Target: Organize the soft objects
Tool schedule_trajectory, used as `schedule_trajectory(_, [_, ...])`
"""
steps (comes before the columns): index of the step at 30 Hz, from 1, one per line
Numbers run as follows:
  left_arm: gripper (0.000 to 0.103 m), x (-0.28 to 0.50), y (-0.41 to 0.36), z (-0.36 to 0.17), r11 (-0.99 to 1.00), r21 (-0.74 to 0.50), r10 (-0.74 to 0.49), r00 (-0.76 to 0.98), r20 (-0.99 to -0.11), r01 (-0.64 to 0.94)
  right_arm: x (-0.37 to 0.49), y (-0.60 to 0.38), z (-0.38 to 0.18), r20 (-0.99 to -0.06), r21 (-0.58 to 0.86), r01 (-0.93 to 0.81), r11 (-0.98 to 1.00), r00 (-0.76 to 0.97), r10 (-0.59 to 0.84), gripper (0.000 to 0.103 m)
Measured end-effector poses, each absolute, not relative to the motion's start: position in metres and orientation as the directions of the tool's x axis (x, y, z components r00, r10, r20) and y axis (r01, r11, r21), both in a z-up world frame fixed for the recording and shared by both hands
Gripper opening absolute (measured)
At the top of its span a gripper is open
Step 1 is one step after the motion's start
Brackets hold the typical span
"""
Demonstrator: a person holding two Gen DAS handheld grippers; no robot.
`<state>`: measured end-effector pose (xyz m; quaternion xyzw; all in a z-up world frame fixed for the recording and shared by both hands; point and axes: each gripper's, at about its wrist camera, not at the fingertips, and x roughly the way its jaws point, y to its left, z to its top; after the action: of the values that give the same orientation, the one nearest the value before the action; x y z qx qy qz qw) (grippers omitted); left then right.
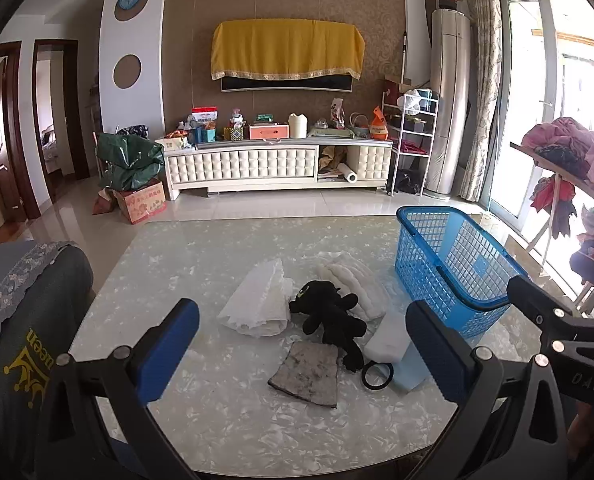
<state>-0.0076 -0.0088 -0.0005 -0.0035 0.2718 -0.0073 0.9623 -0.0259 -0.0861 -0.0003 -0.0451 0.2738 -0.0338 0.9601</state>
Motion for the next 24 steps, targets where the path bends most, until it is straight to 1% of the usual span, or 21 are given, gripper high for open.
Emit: schedule_trajectory(24, [0.103, -0.0097, 0.001, 0.005, 0.999, -0.03, -0.032, 0.857, -0.515, 0.019, -0.0321, -0.0834, 0.0032, -0.528, -0.103, 0.022, 0.994, 0.846, -0.073, 0.103])
